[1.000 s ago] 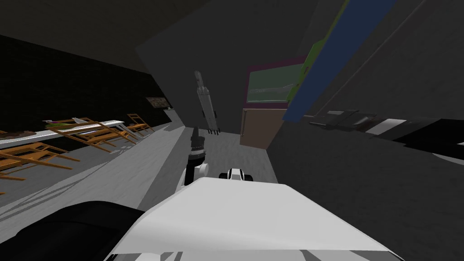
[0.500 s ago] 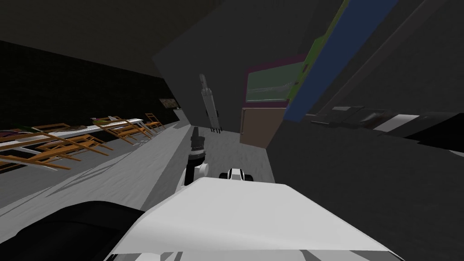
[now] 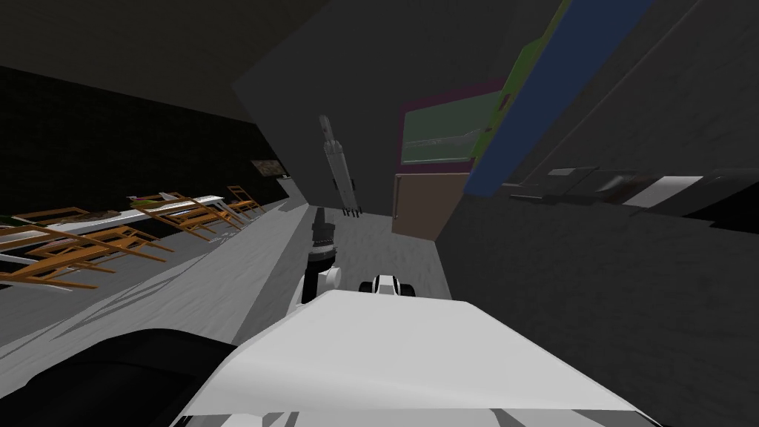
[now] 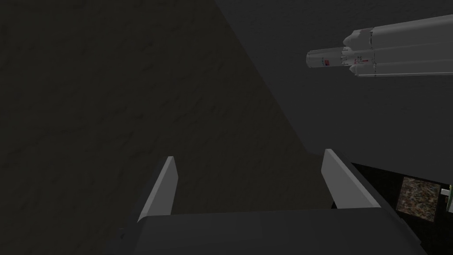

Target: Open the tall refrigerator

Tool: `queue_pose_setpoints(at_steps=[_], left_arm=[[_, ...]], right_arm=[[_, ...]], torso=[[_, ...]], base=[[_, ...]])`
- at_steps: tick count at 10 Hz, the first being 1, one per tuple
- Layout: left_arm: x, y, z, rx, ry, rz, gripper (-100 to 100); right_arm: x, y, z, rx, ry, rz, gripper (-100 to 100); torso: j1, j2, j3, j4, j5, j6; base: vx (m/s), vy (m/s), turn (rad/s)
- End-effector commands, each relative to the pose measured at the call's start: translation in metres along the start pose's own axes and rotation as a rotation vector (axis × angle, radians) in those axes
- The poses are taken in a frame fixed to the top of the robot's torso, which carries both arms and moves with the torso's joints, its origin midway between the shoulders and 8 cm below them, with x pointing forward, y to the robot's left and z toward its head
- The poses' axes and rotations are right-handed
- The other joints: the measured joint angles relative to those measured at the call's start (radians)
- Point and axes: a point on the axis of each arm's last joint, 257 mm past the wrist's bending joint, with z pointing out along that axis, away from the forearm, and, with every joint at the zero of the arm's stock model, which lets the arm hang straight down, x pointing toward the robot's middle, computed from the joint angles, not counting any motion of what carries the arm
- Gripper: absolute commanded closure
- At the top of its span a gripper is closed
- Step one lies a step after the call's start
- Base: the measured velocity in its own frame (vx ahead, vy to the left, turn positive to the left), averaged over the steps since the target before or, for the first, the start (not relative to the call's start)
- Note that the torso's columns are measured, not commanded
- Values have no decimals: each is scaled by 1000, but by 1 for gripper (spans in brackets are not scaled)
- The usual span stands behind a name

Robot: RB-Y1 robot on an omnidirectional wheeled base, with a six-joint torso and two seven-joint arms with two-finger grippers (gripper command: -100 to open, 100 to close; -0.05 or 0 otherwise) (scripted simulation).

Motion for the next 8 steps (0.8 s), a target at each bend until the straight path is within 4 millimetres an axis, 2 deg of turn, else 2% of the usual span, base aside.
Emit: queue_pose_setpoints(at_steps=[1,3,4,5,8], left_arm=[[0,0,0,0,0,0,0],[0,0,0,0,0,0,0],[0,0,0,0,0,0,0],[0,0,0,0,0,0,0],[0,0,0,0,0,0,0]], right_arm=[[-12,-24,-1,58,-17,-22,-100],[-12,-24,-1,58,-17,-22,-100],[0,-1,2,4,0,-2,-100],[3,2,2,-3,4,1,0],[8,8,3,-15,11,6,0]], torso=[[1,-1,-1,-1,0,-1],[5,-2,-1,-2,0,0],[4,-3,-2,-2,1,-2],[3,-2,1,-6,-5,1],[-4,3,7,-9,-15,6]], base=[[-8,-6,-14],[-1,-9,5],[-10,-8,-17],[-9,-3,-11],[0,0,0]])
